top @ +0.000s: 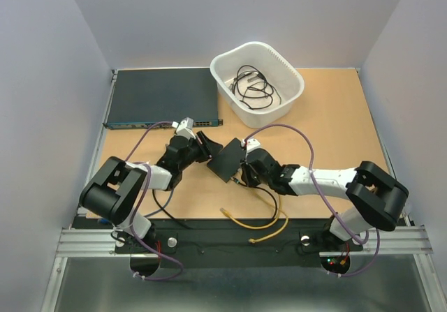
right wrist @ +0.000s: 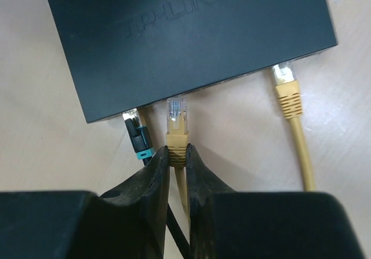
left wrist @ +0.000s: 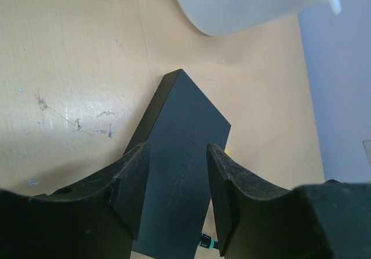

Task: Insert the plug into the switch port

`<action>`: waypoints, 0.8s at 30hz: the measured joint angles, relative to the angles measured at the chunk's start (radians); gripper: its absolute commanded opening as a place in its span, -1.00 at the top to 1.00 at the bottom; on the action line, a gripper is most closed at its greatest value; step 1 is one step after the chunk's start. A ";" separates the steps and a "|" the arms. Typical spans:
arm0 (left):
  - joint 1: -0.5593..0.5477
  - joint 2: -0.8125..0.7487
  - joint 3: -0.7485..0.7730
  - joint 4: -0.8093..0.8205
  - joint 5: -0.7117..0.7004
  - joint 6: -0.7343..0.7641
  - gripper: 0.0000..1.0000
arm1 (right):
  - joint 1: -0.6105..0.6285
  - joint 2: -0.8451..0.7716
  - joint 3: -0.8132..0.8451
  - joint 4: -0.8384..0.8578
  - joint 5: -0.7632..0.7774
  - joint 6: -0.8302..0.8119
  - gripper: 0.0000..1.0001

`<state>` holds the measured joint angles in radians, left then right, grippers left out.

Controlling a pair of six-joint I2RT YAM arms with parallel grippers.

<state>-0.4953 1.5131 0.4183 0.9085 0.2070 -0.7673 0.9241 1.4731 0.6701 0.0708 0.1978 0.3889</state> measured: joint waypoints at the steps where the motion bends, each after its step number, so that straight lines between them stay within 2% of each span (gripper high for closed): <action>1: 0.000 0.015 0.000 0.012 0.005 0.000 -0.08 | 0.000 0.014 0.000 0.003 -0.012 0.000 0.99; 13: 0.000 0.146 0.000 0.134 0.056 0.002 -0.07 | 0.000 0.050 -0.019 0.023 -0.039 0.008 0.99; 24: 0.007 0.191 0.001 0.198 0.074 0.032 -0.07 | 0.000 0.087 0.010 0.039 -0.047 0.003 0.99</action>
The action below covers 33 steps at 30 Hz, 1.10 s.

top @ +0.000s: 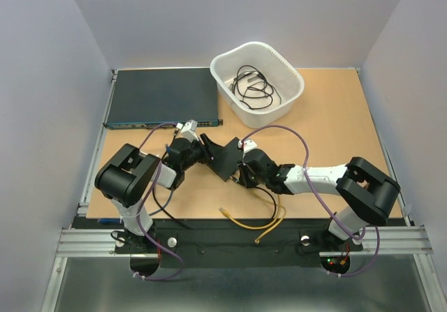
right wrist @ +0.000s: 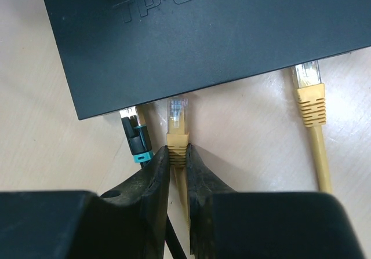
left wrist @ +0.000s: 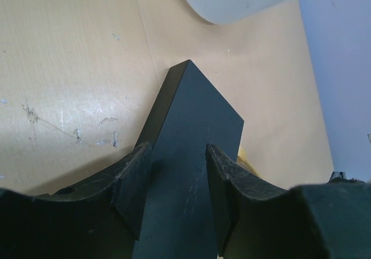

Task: Insert the plug into the switch port

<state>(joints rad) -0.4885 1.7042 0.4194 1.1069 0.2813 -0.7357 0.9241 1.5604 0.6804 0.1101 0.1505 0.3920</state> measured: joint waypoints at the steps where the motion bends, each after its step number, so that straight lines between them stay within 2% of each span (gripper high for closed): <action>1: 0.001 0.009 0.000 0.014 0.002 0.003 -0.07 | 0.000 0.002 0.002 0.000 0.000 0.000 0.99; 9: 0.005 0.068 0.000 0.110 0.021 0.008 -0.03 | 0.000 0.005 0.006 -0.002 -0.001 -0.005 0.99; 33: 0.001 0.067 0.000 0.114 0.026 0.058 -0.01 | 0.000 0.024 0.045 -0.047 0.042 -0.034 0.99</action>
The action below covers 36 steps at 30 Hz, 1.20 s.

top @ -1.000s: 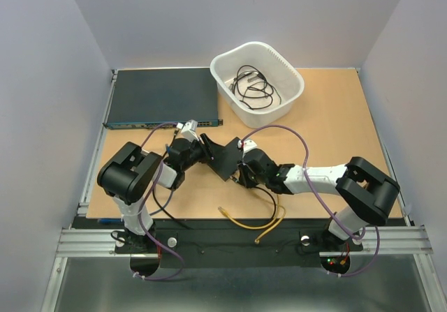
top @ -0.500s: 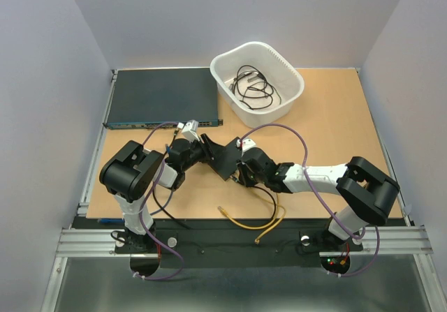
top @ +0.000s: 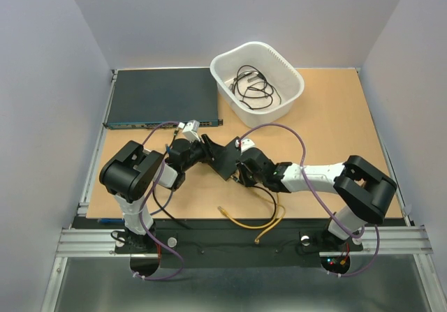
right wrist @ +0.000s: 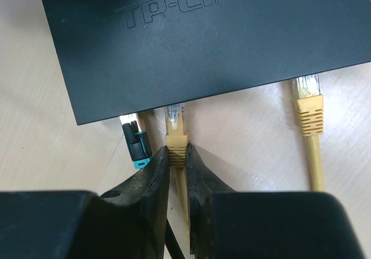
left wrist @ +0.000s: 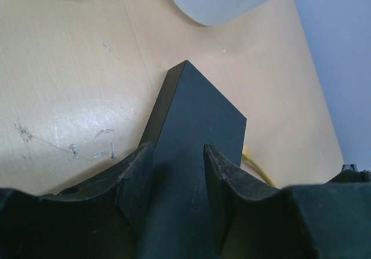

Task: Insert the plug into the switch port

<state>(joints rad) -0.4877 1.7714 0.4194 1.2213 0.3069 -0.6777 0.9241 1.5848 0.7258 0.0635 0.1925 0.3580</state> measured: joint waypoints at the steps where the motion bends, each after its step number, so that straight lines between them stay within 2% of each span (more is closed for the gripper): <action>1: 0.000 0.000 0.000 0.000 0.000 0.001 -0.01 | 0.000 0.003 0.000 0.000 0.001 0.000 0.99; 24: -0.001 -0.020 0.000 -0.033 -0.006 0.027 -0.01 | -0.008 0.006 0.004 -0.003 0.022 0.000 0.99; 36: -0.001 0.005 0.033 -0.023 0.040 0.066 -0.12 | -0.015 0.017 0.028 -0.028 0.008 -0.047 0.99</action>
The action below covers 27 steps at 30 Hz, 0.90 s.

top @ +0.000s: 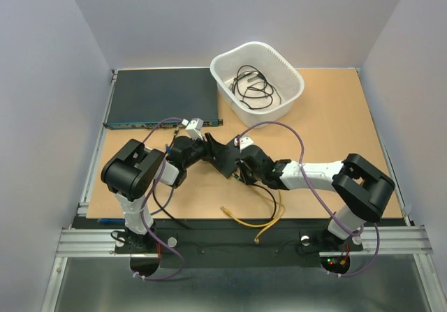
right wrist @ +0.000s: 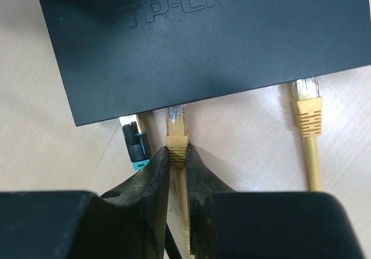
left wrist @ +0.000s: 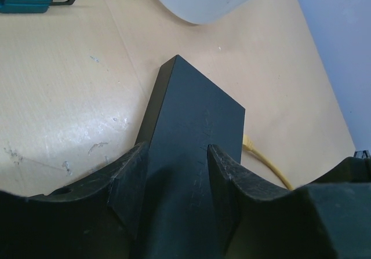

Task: Insert the plug into the switch port

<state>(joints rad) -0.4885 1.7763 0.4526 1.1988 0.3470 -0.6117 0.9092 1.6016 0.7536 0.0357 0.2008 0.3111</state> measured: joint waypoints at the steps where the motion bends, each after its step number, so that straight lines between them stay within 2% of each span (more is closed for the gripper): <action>1: 0.000 0.007 0.004 0.006 0.003 0.002 -0.12 | -0.002 0.003 0.003 -0.004 -0.001 -0.005 0.99; 18: -0.005 0.127 0.066 0.134 0.054 0.017 -0.04 | -0.006 0.046 0.072 -0.065 -0.006 -0.065 0.99; 27: -0.080 0.145 0.072 0.156 0.200 0.004 0.03 | -0.008 0.095 0.123 -0.042 -0.007 -0.107 0.99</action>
<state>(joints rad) -0.5682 1.9217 0.5243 1.3544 0.5472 -0.6075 0.9012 1.6962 0.8764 -0.0063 0.1936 0.2039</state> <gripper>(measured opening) 0.490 0.188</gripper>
